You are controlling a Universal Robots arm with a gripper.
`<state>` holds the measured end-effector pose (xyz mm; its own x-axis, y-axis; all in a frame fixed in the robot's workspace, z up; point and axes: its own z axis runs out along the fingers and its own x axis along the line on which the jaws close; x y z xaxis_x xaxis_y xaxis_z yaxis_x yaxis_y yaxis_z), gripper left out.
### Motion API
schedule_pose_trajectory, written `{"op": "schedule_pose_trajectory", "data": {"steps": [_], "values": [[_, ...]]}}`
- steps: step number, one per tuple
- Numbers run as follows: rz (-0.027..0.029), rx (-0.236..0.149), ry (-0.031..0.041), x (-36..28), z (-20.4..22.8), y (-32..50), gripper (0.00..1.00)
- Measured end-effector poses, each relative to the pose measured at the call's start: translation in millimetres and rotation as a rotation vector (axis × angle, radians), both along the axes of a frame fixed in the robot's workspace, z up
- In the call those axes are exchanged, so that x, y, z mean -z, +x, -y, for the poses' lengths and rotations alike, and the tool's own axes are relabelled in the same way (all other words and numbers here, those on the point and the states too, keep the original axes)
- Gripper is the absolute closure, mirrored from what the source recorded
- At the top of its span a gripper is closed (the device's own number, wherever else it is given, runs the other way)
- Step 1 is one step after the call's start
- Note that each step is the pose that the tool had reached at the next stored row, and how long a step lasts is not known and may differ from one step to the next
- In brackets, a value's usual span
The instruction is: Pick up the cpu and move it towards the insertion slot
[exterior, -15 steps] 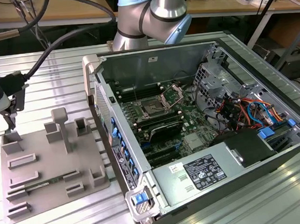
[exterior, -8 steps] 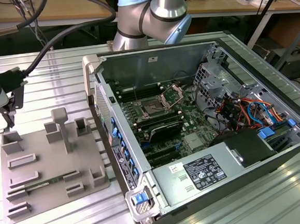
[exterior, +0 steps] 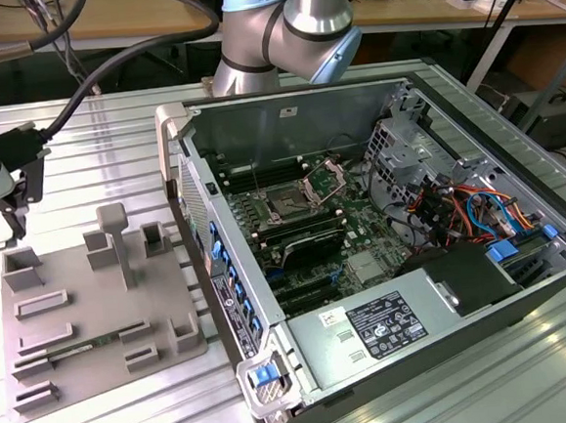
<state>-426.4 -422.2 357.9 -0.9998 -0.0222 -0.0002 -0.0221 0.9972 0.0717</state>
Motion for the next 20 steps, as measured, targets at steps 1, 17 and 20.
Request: {"op": "schedule_pose_trajectory", "data": {"steps": [1,17,20], "values": [[0.0001,0.000,0.0001,-0.3,0.0,0.0,0.45],[0.0000,0.000,0.0001,-10.7,0.0,0.0,0.45],[0.0000,0.000,0.0001,-13.5,0.0,0.0,0.45]]}}
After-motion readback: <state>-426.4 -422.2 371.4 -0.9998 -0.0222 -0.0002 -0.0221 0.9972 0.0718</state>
